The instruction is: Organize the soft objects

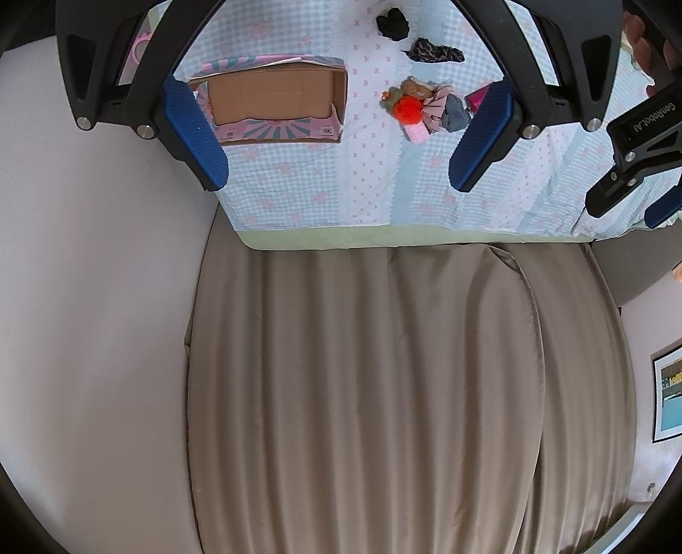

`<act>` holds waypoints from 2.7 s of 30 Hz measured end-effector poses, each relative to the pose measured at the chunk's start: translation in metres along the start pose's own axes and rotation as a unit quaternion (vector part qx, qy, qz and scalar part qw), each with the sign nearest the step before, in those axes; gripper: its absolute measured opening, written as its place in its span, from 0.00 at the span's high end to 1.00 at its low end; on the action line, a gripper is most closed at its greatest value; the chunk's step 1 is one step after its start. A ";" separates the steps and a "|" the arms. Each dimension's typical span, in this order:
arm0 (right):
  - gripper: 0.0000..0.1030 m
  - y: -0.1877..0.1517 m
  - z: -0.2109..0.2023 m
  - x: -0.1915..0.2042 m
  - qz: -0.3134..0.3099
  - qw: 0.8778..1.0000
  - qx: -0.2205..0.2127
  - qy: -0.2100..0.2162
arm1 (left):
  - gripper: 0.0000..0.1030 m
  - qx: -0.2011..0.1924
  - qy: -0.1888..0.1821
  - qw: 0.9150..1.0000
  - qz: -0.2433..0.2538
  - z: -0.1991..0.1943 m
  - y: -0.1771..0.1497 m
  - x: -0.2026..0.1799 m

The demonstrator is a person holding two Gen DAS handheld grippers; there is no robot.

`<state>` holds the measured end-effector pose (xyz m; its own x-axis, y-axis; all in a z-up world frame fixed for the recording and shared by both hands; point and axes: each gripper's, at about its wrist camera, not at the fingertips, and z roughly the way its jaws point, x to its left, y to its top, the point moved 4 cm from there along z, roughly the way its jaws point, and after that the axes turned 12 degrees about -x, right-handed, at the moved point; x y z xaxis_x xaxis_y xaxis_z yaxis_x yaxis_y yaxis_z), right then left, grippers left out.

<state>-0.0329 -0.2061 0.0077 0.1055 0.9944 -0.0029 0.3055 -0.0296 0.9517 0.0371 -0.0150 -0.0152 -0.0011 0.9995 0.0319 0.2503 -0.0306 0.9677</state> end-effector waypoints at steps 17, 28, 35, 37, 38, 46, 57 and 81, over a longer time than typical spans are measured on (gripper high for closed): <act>0.00 0.008 -0.005 -0.009 -0.003 1.000 0.002 -0.001 | 0.00 -0.001 -0.002 1.000 -0.004 -0.006 0.003 -0.007; 0.00 0.007 -0.003 -0.012 0.000 1.000 -0.004 0.008 | 0.00 -0.004 0.002 1.000 -0.003 -0.008 0.003 -0.012; 0.00 0.005 0.000 -0.011 0.002 1.000 -0.008 0.009 | 0.00 -0.004 0.003 1.000 -0.004 -0.007 0.004 -0.011; 0.00 0.005 0.001 -0.011 0.003 1.000 -0.008 0.009 | 0.00 -0.005 0.003 1.000 -0.004 -0.008 0.004 -0.011; 0.00 0.005 0.001 -0.011 0.003 1.000 -0.008 0.009 | 0.00 -0.005 0.003 1.000 -0.004 -0.008 0.005 -0.010; 0.00 0.003 0.002 -0.011 0.003 1.000 -0.008 0.010 | 0.00 -0.005 0.004 1.000 -0.003 -0.008 0.005 -0.009; 0.00 -0.001 -0.002 -0.010 0.002 1.000 -0.008 0.011 | 0.00 -0.004 0.003 1.000 -0.004 -0.009 0.004 -0.009; 0.00 -0.061 0.055 0.042 0.041 0.996 0.062 0.041 | 0.00 0.085 -0.024 0.996 0.022 0.057 -0.065 0.089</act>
<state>0.0056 -0.1679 -0.0670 0.0594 0.9928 0.1036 0.4133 -0.1189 0.9028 0.0762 0.0767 -0.0901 0.0590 0.9966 0.0580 0.4090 -0.0771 0.9093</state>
